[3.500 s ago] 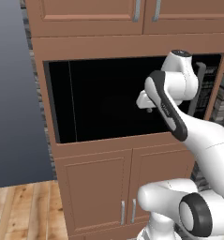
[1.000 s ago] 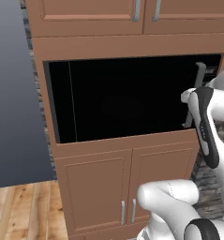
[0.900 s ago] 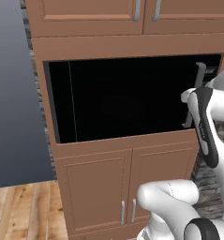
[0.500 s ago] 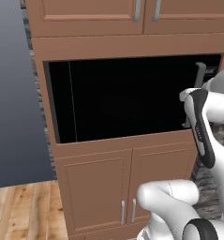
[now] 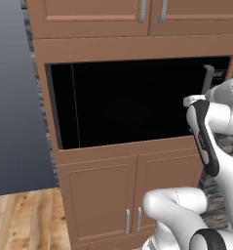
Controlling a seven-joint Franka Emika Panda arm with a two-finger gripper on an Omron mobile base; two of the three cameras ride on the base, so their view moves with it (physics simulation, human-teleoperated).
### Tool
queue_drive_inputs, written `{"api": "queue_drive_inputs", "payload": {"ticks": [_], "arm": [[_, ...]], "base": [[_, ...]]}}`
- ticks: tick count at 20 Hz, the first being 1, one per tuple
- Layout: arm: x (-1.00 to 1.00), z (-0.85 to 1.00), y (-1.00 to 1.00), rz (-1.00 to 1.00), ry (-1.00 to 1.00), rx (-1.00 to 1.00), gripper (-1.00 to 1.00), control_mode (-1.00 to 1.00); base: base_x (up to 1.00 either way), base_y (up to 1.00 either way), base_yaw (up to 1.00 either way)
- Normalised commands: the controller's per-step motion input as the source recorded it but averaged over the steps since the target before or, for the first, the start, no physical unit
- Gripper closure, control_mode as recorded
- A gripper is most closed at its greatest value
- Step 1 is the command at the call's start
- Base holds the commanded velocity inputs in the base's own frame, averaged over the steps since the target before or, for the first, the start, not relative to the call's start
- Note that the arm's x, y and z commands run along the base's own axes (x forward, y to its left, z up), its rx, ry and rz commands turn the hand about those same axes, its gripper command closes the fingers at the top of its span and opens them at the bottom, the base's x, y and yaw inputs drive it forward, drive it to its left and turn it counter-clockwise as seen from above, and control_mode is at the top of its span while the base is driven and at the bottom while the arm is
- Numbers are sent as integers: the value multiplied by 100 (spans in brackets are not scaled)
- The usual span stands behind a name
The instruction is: Place the sponge inside the microwave to prepare for sanitizing.
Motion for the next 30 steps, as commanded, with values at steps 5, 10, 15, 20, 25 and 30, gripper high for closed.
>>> {"api": "queue_drive_inputs", "payload": {"ticks": [5,10,15,20,25,30], "arm": [[24,0,-18,1,0,-3,-100,-100],[5,0,-10,3,0,0,-100,-100],[3,0,0,1,-3,0,-100,-100],[29,-1,4,0,-7,0,100,-100],[6,-1,1,0,-3,0,100,-100],[-3,0,0,0,0,0,100,-100]], "base": [[0,0,0],[0,0,0],[0,0,0],[0,0,0],[0,0,0],[0,0,0]]}}
